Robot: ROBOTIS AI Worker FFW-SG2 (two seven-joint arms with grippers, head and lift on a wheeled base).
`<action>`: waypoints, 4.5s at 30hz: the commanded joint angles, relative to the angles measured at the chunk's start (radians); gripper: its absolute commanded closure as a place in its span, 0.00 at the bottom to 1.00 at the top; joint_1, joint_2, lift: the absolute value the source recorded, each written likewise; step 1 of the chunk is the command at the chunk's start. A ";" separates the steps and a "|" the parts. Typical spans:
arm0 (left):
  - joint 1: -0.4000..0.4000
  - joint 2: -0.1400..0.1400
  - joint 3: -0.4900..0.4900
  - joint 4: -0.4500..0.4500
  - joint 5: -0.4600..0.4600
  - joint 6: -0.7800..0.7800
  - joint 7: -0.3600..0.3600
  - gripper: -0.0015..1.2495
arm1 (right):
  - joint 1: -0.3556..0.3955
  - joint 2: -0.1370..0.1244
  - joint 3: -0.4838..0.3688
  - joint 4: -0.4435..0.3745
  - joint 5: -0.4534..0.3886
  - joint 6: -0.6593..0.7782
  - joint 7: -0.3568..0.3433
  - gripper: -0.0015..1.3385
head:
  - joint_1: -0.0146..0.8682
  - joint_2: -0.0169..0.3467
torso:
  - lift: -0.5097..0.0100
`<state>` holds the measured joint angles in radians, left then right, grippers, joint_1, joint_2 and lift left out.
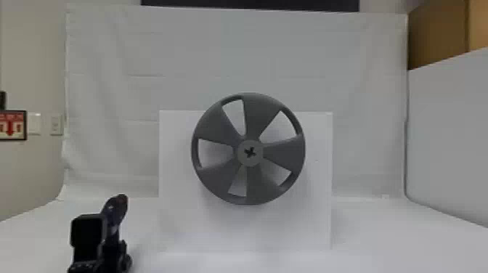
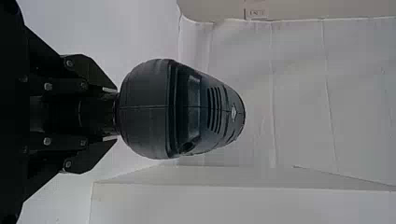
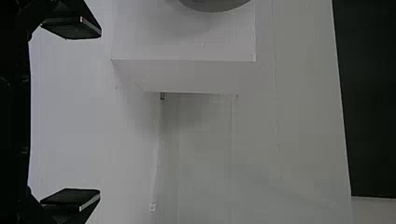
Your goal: Grasp the drill and bring into the middle of wheel
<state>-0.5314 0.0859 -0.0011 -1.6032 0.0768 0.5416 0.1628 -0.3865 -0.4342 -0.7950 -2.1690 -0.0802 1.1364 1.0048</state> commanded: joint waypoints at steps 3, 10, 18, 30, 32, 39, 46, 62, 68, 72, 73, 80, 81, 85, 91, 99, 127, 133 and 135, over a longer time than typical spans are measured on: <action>0.019 0.000 0.030 -0.047 -0.051 0.006 -0.046 0.98 | 0.003 0.000 -0.006 0.000 0.000 0.000 0.000 0.08 | 0.02 0.05 | 0.20; 0.057 0.002 0.076 -0.136 -0.060 0.020 -0.083 0.98 | 0.008 0.002 -0.010 0.000 0.000 0.000 0.000 0.08 | 0.02 0.05 | 0.20; 0.105 0.018 0.085 -0.300 -0.041 0.104 -0.112 0.98 | 0.008 0.003 -0.021 0.000 -0.006 0.000 0.000 0.08 | 0.02 0.05 | 0.20; 0.156 0.031 0.047 -0.558 -0.020 0.216 -0.111 0.98 | 0.008 0.006 -0.026 0.000 -0.007 0.000 0.002 0.08 | 0.02 0.05 | 0.20; 0.157 0.037 0.033 -0.592 -0.020 0.233 -0.106 0.98 | 0.009 0.006 -0.026 0.000 -0.007 0.000 0.000 0.08 | 0.02 0.05 | 0.20; 0.174 0.055 -0.043 -0.667 -0.014 0.241 -0.103 0.98 | 0.008 0.008 -0.026 0.000 -0.003 0.000 0.000 0.08 | 0.02 0.05 | 0.20; 0.197 0.071 -0.094 -0.724 0.023 0.256 -0.091 0.98 | 0.005 0.015 -0.026 0.000 0.005 0.000 0.000 0.08 | 0.02 0.05 | 0.20; 0.169 0.104 -0.212 -0.771 0.080 0.274 -0.085 0.98 | 0.006 0.020 -0.035 -0.002 0.007 0.000 0.000 0.08 | 0.02 0.05 | 0.20; 0.154 0.104 -0.238 -0.771 0.100 0.278 -0.085 0.98 | 0.005 0.023 -0.036 -0.002 0.008 0.000 0.000 0.08 | 0.02 0.05 | 0.20; 0.140 0.103 -0.258 -0.771 0.110 0.293 -0.065 0.98 | 0.003 0.026 -0.036 -0.002 0.013 0.000 0.000 0.08 | 0.02 0.05 | 0.20; 0.136 0.103 -0.263 -0.771 0.115 0.301 -0.054 0.98 | 0.003 0.026 -0.036 -0.002 0.014 0.000 0.000 0.07 | 0.02 0.05 | 0.20; 0.107 0.090 -0.293 -0.751 0.141 0.328 -0.037 0.98 | -0.005 0.029 -0.026 -0.002 0.026 0.000 0.000 0.07 | 0.02 0.05 | 0.20; 0.102 0.087 -0.298 -0.745 0.144 0.328 -0.037 0.98 | -0.005 0.028 -0.024 -0.002 0.026 0.000 0.000 0.08 | 0.02 0.05 | 0.20; 0.090 0.083 -0.307 -0.724 0.161 0.328 -0.037 0.98 | -0.005 0.028 -0.021 -0.002 0.030 0.000 0.000 0.07 | 0.02 0.05 | 0.20; 0.079 0.075 -0.318 -0.690 0.181 0.328 -0.037 0.98 | -0.003 0.028 -0.020 -0.002 0.031 0.000 0.000 0.07 | 0.02 0.05 | 0.20; 0.062 0.061 -0.338 -0.649 0.196 0.328 -0.037 0.98 | -0.003 0.028 -0.020 -0.002 0.034 0.002 0.000 0.07 | 0.02 0.05 | 0.20; -0.007 0.028 -0.366 -0.520 0.248 0.297 -0.037 0.98 | -0.011 0.023 0.013 -0.002 0.051 0.006 0.000 0.07 | 0.02 0.05 | 0.20; -0.018 0.025 -0.367 -0.500 0.236 0.291 -0.037 0.98 | -0.011 0.022 0.016 -0.002 0.054 0.006 0.000 0.07 | 0.02 0.05 | 0.20; -0.022 0.023 -0.367 -0.494 0.232 0.291 -0.035 0.98 | -0.011 0.022 0.017 -0.002 0.056 0.008 0.000 0.08 | 0.02 0.05 | 0.20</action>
<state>-0.5444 0.1112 -0.3680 -2.1085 0.3168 0.8356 0.1258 -0.3973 -0.4120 -0.7805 -2.1706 -0.0270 1.1428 1.0048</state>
